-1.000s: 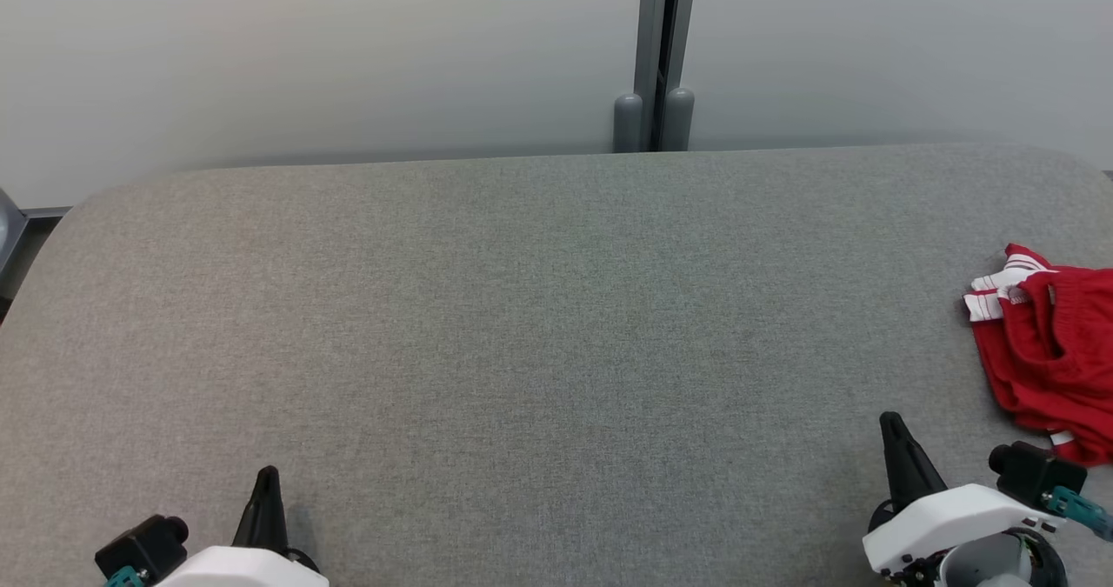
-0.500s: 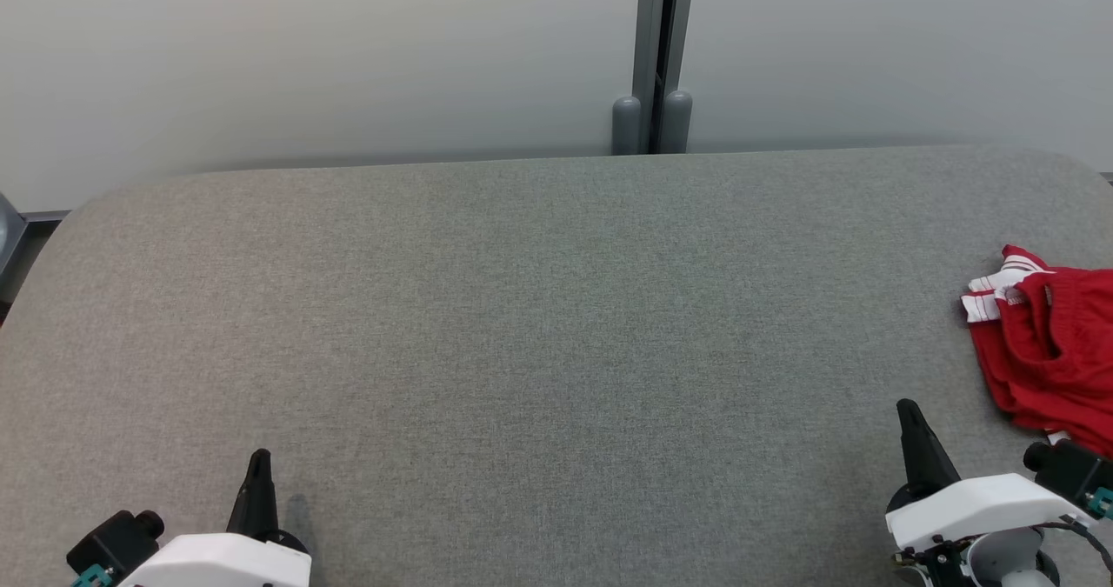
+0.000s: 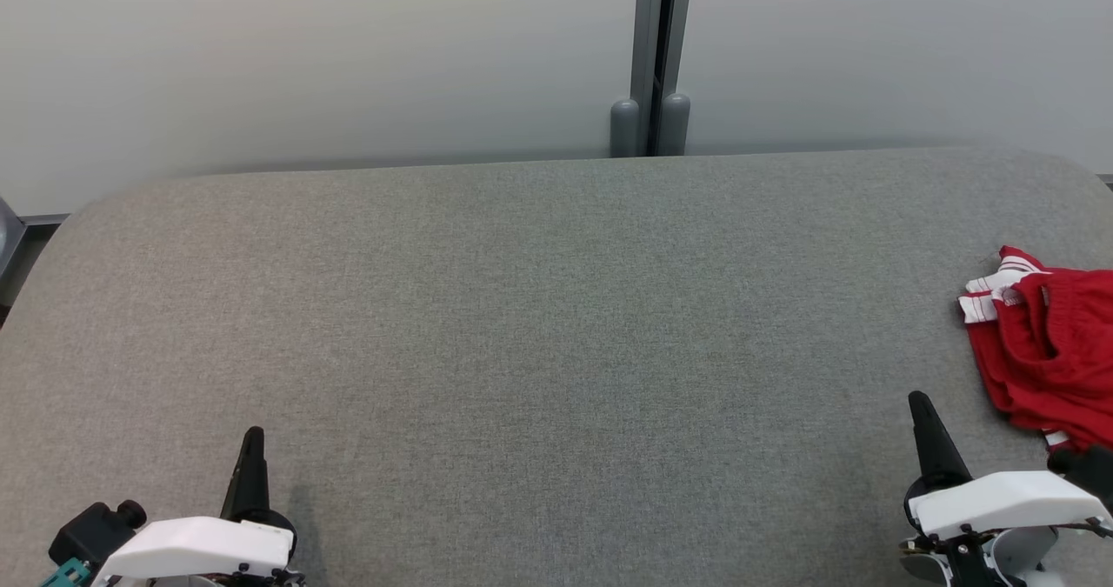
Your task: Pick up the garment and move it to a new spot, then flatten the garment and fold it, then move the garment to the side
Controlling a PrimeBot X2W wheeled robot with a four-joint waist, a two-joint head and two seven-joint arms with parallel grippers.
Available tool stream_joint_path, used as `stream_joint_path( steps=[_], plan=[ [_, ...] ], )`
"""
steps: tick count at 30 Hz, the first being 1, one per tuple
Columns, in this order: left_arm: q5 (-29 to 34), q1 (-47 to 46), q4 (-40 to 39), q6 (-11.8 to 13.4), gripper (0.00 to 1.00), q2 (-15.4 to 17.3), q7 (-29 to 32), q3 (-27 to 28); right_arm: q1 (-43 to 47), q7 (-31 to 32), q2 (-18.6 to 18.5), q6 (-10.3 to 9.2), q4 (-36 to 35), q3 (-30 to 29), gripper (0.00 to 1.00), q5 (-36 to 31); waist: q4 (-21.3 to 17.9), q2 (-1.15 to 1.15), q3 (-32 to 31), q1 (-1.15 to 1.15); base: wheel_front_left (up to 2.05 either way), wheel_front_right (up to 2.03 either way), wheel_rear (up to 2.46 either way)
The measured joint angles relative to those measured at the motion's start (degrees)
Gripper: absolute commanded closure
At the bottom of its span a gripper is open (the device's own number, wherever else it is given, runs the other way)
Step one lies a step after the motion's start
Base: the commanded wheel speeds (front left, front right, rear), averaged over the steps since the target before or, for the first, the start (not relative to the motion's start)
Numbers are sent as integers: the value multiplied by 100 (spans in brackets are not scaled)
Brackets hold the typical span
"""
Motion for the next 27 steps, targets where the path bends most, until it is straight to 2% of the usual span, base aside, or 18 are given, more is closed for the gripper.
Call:
stream_joint_path(
  steps=[27],
  plan=[
    [-1478,-58,-339,-163,100,19,397,104,44,383,-16,0,-434,-199,100,1629,-25,0,-44,0,0,0,0]
  ],
)
